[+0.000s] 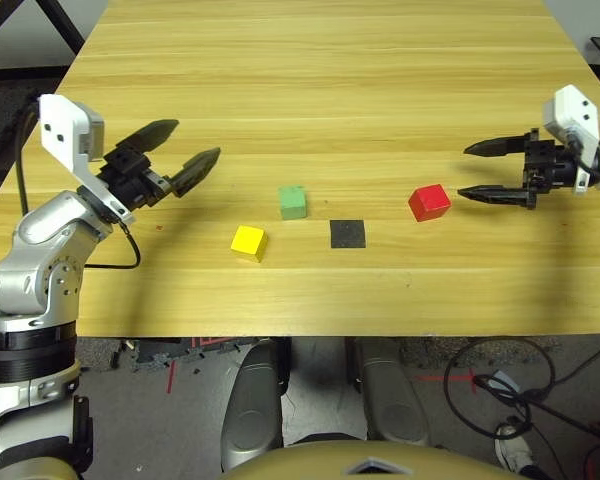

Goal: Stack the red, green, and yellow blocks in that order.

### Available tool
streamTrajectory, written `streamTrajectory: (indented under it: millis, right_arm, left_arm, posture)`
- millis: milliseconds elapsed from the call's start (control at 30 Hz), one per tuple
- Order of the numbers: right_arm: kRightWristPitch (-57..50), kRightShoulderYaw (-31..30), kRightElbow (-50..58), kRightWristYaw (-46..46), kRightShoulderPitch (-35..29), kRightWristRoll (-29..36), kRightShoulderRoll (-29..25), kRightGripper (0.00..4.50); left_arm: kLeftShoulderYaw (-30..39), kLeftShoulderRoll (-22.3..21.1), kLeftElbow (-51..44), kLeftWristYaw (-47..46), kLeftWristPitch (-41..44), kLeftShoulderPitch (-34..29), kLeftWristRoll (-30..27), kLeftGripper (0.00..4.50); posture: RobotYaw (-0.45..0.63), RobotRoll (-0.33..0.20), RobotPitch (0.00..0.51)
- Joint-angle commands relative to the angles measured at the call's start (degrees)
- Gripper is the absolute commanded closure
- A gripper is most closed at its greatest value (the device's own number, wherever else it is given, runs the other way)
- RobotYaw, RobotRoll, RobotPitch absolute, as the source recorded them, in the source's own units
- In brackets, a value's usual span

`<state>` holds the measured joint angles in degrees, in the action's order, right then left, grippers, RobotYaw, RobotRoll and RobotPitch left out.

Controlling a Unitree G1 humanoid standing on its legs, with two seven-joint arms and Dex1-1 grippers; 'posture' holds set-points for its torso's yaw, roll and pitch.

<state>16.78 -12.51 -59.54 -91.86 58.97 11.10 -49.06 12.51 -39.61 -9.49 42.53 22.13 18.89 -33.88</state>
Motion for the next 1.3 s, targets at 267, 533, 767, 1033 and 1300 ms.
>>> streamTrajectory:
  millis: [267, 533, 767, 1033, 1300]
  right_arm:
    - [5.5, -16.2, 0.4, -0.6, 3.5, 8.0, -1.0, 0.03]
    - [9.9, -19.8, -5.2, -0.6, 5.8, 5.6, 3.9, 0.03]
    - [11.8, -18.9, -9.9, -0.6, 8.4, 0.2, 6.4, 0.94]
    - [6.9, -16.4, -10.3, -0.6, 10.7, -2.1, 8.0, 2.49]
    - [-23.2, -17.4, 21.9, -0.6, 6.7, 9.5, 8.7, 2.49]
  left_arm:
    - [-1.9, 0.4, -4.5, -0.7, 1.5, -1.6, 1.9, 0.02]
    - [-3.8, 0.8, -5.9, -0.9, 1.5, -1.6, 3.8, 0.02]
    - [-4.0, 1.8, -7.6, -2.3, 2.3, -1.7, 4.4, 0.00]
    - [-3.9, 2.4, -8.6, -3.2, 3.2, -1.8, 4.5, 0.00]
    - [-5.0, 3.1, -8.5, -4.1, 4.4, 1.2, 4.7, 0.00]
  posture:
    - [0.35, -0.034, 0.186]
    - [0.39, -0.019, 0.185]
    - [0.42, -0.016, 0.189]
    - [0.43, -0.025, 0.196]
    - [0.44, -0.033, 0.207]
